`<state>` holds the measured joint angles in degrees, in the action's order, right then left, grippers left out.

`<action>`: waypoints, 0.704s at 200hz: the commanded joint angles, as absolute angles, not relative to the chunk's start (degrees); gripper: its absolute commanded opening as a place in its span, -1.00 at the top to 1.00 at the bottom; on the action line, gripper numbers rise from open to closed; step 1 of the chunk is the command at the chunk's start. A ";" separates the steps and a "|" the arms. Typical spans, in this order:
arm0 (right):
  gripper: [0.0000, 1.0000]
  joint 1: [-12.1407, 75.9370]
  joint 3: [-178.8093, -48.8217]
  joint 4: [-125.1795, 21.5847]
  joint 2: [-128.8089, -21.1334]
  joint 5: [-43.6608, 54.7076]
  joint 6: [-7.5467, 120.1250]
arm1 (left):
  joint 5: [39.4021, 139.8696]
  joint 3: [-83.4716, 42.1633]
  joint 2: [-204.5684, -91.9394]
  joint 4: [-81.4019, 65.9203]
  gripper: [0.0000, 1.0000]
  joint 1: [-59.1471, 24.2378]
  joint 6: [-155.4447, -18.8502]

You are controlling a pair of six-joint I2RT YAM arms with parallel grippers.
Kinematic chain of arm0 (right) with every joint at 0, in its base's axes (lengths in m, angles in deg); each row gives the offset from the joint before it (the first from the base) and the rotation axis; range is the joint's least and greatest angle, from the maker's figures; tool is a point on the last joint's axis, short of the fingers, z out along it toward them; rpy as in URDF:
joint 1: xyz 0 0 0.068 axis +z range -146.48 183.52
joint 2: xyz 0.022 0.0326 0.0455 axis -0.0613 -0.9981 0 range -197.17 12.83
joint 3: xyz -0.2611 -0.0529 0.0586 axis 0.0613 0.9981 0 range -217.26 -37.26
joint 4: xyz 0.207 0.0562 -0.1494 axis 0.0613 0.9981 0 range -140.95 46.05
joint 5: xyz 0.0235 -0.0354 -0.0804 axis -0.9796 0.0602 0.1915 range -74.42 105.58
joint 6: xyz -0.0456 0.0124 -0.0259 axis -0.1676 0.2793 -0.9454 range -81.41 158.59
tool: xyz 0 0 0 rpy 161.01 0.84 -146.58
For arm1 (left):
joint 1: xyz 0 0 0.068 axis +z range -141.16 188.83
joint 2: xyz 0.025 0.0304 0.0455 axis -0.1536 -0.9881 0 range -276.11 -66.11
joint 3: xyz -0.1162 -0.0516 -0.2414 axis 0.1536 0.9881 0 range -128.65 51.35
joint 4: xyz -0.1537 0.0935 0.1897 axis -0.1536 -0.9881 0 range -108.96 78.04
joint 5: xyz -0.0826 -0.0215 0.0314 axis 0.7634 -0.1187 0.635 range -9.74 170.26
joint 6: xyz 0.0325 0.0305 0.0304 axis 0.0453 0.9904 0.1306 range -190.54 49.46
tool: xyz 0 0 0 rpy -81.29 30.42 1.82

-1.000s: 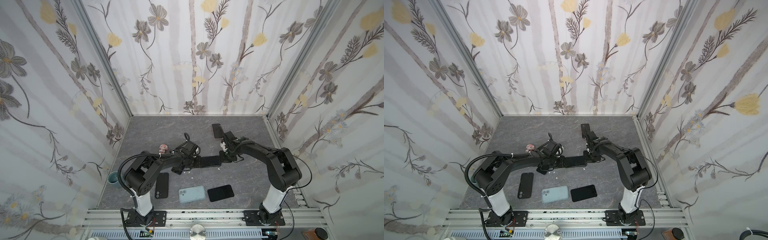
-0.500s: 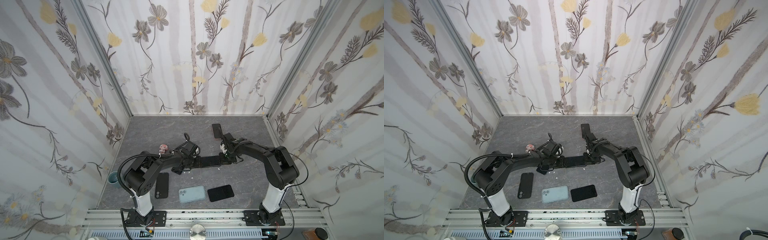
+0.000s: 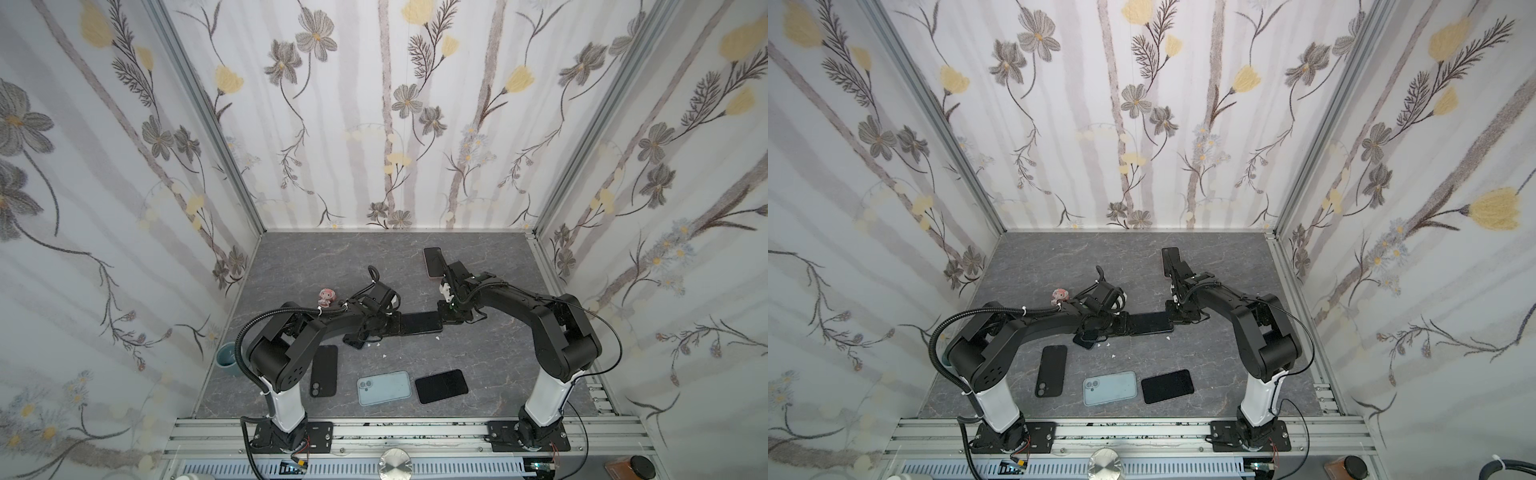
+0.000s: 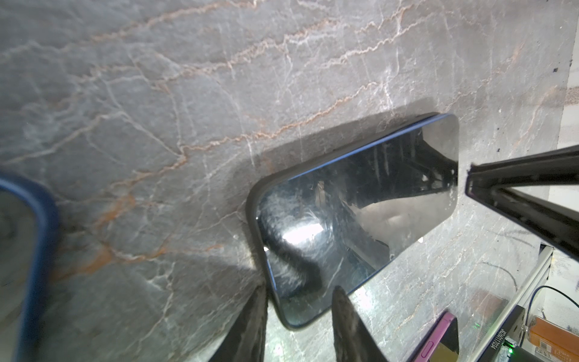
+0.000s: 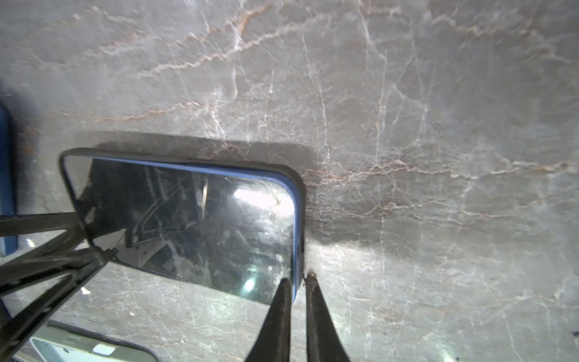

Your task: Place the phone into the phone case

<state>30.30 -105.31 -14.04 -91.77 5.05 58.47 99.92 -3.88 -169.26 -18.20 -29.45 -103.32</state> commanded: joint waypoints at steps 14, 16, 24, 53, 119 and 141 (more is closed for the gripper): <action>0.82 30.47 -104.48 -13.78 -92.97 4.84 58.45 | 99.05 -3.67 -169.52 -22.00 0.25 -29.41 -102.75; 0.82 30.45 -104.43 -13.82 -93.10 4.92 58.45 | 99.07 -3.67 -169.55 -22.05 0.25 -29.47 -102.78; 0.82 30.50 -104.21 -13.78 -93.33 4.95 58.45 | 99.06 -3.68 -169.48 -21.99 0.25 -29.42 -102.75; 0.84 30.59 -103.88 -13.61 -94.20 5.77 58.45 | 99.16 -3.85 -169.62 -22.06 0.25 -29.48 -102.80; 0.85 30.84 -102.41 -13.46 -96.74 9.84 58.36 | 99.01 -3.96 -169.65 -22.16 0.24 -29.47 -102.93; 0.85 31.02 -102.22 -13.63 -97.36 9.90 58.35 | 98.98 -3.82 -169.57 -22.20 0.25 -29.48 -102.93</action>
